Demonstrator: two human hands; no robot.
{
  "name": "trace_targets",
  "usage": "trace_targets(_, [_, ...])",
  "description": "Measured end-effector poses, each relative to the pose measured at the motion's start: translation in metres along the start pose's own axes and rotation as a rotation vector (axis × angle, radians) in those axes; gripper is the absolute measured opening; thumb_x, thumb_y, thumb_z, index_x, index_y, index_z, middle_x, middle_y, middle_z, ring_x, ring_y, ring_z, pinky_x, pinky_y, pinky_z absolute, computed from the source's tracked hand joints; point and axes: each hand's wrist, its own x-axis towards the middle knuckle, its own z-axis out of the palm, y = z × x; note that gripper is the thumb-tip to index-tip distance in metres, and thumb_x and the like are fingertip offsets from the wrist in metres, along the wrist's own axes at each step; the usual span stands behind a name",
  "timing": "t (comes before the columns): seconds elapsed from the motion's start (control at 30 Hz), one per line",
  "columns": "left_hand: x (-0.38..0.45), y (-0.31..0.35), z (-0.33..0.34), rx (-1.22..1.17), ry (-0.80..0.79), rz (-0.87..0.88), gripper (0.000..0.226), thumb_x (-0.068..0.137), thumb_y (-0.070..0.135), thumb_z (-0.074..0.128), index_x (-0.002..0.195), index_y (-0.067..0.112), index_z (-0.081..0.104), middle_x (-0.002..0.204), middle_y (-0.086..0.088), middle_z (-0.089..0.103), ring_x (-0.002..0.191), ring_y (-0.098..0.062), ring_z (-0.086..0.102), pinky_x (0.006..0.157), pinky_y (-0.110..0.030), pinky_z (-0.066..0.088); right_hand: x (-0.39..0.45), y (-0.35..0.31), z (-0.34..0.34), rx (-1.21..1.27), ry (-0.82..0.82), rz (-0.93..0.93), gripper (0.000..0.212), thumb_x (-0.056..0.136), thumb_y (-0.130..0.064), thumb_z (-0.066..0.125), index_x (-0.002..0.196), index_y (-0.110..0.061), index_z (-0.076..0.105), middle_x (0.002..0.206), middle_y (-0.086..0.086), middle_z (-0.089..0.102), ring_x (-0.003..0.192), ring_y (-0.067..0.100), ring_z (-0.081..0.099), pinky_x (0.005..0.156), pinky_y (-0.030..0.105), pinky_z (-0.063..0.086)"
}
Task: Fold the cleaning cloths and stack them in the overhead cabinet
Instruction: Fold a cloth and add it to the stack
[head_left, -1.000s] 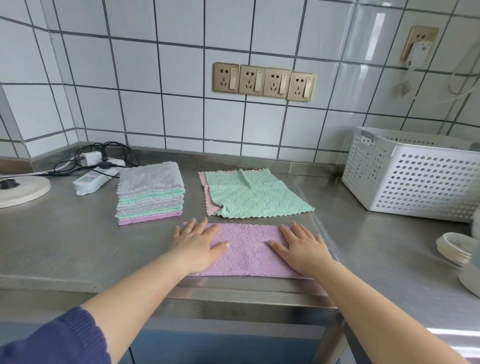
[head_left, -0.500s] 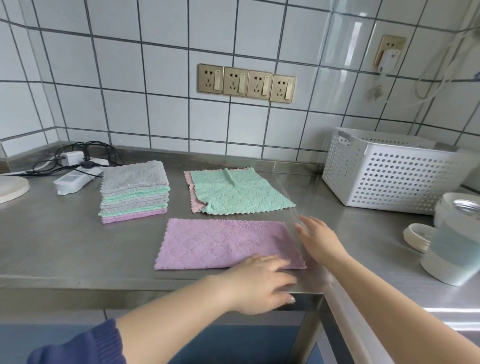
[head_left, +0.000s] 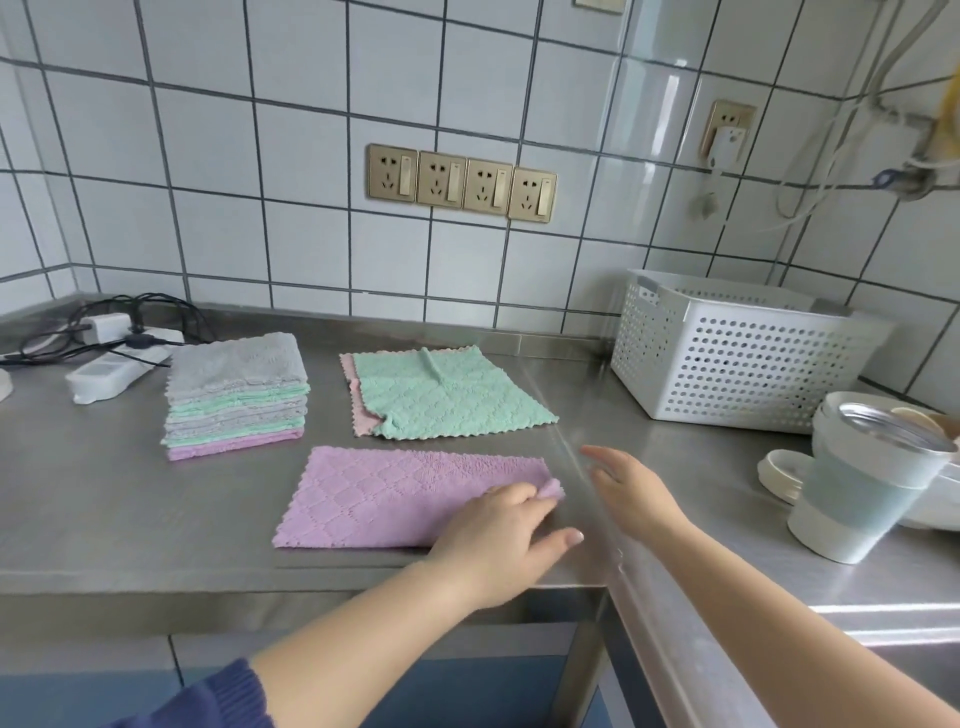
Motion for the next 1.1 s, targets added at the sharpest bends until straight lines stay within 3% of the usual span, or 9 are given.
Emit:
trace_targets(0.1, [-0.009,-0.012,-0.017,-0.438,0.186,-0.1,0.031,0.095,0.033,0.048,0.124,0.03,0.058,0.123,0.016,0.054,0.107,0.003,0.051,0.093,-0.012,0.039,0.002,-0.004,-0.002,0.468,-0.021,0.087,0.024,0.097,-0.023,0.044,0.114,-0.029,0.06,0.124,-0.007,0.061,0.116,0.008,0.05,0.094,0.024,0.033])
trace_targets(0.17, [-0.014,-0.022,-0.031,-0.596,0.277,-0.148,0.028,0.093,0.019,0.052,0.112,0.038,0.061,0.117,0.02,0.058,0.099,0.008,0.054,0.083,-0.002,0.036,0.008,-0.014,-0.002,0.656,-0.085,0.12,0.021,0.098,-0.029,0.042,0.108,-0.031,0.06,0.116,-0.01,0.065,0.117,0.01,0.053,0.099,0.029,0.032])
trace_targets(0.37, [-0.036,-0.058,-0.068,-0.8,0.47,-0.285,0.025,0.092,0.012,0.054,0.107,0.029,0.064,0.104,0.027,0.062,0.092,0.018,0.056,0.087,-0.005,0.043,0.023,-0.057,0.02,0.79,-0.243,0.089,0.025,0.095,-0.039,0.047,0.1,-0.022,0.065,0.094,-0.005,0.07,0.096,0.012,0.064,0.096,0.034,0.04])
trace_targets(0.57, [-0.069,-0.1,-0.084,-0.545,0.439,-0.373,0.023,0.09,0.024,0.058,0.108,0.038,0.061,0.11,0.024,0.057,0.096,0.0,0.059,0.089,-0.02,0.044,0.041,-0.092,0.047,0.614,-0.273,-0.009,0.02,0.085,-0.028,0.066,0.097,-0.013,0.069,0.098,0.006,0.068,0.09,0.013,0.06,0.098,0.04,0.046])
trace_targets(0.63, [-0.087,-0.115,-0.085,-0.371,0.384,-0.392,0.033,0.085,0.039,0.053,0.116,0.035,0.061,0.108,0.025,0.052,0.093,0.001,0.056,0.091,-0.021,0.044,0.05,-0.109,0.064,0.498,-0.268,-0.019,0.013,0.087,-0.027,0.065,0.089,-0.016,0.07,0.092,0.001,0.068,0.081,0.011,0.059,0.083,0.034,0.051])
trace_targets(0.7, [-0.101,-0.123,-0.085,-0.201,0.314,-0.371,0.047,0.081,0.045,0.046,0.124,0.032,0.057,0.108,0.024,0.051,0.094,0.001,0.056,0.088,-0.019,0.043,0.055,-0.124,0.076,0.266,-0.24,-0.046,0.015,0.088,-0.034,0.061,0.084,-0.02,0.067,0.082,-0.008,0.064,0.075,0.009,0.055,0.065,0.022,0.044])
trace_targets(0.83, [-0.121,-0.13,-0.084,0.039,0.24,-0.314,0.06,0.08,0.059,0.029,0.131,0.035,0.05,0.123,0.019,0.053,0.102,-0.008,0.058,0.09,-0.023,0.043,0.062,-0.137,0.103,-0.122,-0.283,-0.127,0.021,0.09,-0.043,0.054,0.084,-0.024,0.06,0.083,-0.008,0.059,0.082,0.015,0.054,0.067,0.025,0.038])
trace_targets(1.0, [-0.129,-0.14,-0.076,0.195,0.299,-0.239,0.042,0.077,0.047,0.046,0.112,0.031,0.065,0.098,0.018,0.066,0.074,-0.008,0.066,0.07,-0.024,0.054,0.064,-0.136,0.115,-0.296,-0.286,-0.196,0.024,0.092,-0.045,0.048,0.084,-0.025,0.059,0.083,-0.005,0.061,0.08,0.016,0.055,0.062,0.026,0.038])
trace_targets(1.1, [-0.13,-0.143,-0.076,0.193,0.32,-0.225,0.039,0.077,0.045,0.047,0.107,0.031,0.067,0.092,0.018,0.066,0.07,-0.007,0.064,0.072,-0.021,0.053,0.068,-0.142,0.115,-0.405,-0.297,-0.265,0.027,0.095,-0.045,0.042,0.091,-0.024,0.057,0.088,-0.002,0.063,0.08,0.017,0.056,0.061,0.026,0.039])
